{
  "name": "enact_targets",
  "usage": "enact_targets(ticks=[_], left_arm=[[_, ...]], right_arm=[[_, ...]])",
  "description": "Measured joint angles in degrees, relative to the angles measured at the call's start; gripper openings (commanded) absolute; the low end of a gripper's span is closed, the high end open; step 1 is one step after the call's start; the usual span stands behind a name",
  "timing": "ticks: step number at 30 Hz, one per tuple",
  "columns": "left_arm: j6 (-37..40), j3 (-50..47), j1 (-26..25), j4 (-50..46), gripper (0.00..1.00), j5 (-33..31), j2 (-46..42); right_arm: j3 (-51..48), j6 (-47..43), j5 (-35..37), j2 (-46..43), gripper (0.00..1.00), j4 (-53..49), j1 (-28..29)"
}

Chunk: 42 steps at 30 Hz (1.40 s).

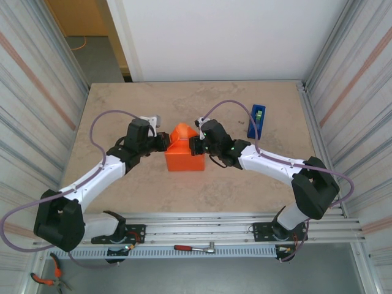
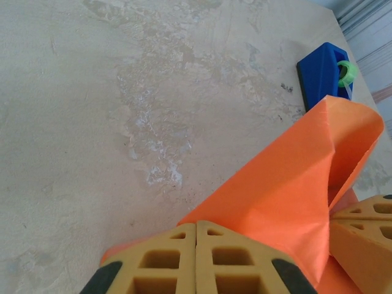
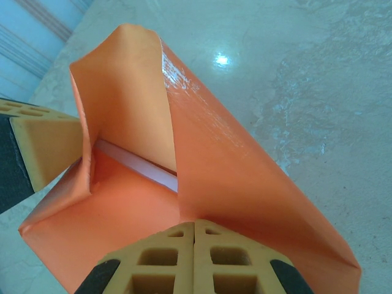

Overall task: Wrap the gift box in paper
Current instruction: Fold the seventh fold of the wrapping paper on the gift box.

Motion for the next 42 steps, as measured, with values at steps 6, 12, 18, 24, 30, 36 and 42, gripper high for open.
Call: enact_targets(ticks=[6, 12, 18, 24, 30, 36, 42], left_arm=[[1.2, 0.4, -2.5, -1.2, 0.05, -3.7, 0.0], [1.7, 1.1, -6.0, -2.5, 0.02, -7.2, 0.0], [1.6, 1.6, -8.1, -3.6, 0.02, -10.3, 0.1], [-0.6, 2.8, -9.4, -5.1, 0.08, -13.1, 1.0], [-4.3, 2.9, -10.4, -5.1, 0.08, -15.9, 1.4], [-5.0, 2.9, -11.0, -4.8, 0.07, -17.2, 1.6], [-3.9, 3.4, -11.2, -5.7, 0.07, -17.3, 1.6]], right_arm=[[0.0, 0.0, 0.0, 0.0, 0.00, 0.0, 0.0], [0.0, 0.0, 0.2, 0.0, 0.00, 0.0, 0.1], [0.0, 0.2, 0.2, 0.0, 0.00, -0.1, 0.2], [0.0, 0.5, 0.4, 0.0, 0.00, 0.0, 0.2], [-0.3, 2.4, 0.9, -0.1, 0.00, 0.3, 0.2], [-1.1, 6.0, 3.0, -0.5, 0.00, 1.4, 0.8], [-1.6, 8.6, 4.8, -0.9, 0.00, 2.1, 1.4]])
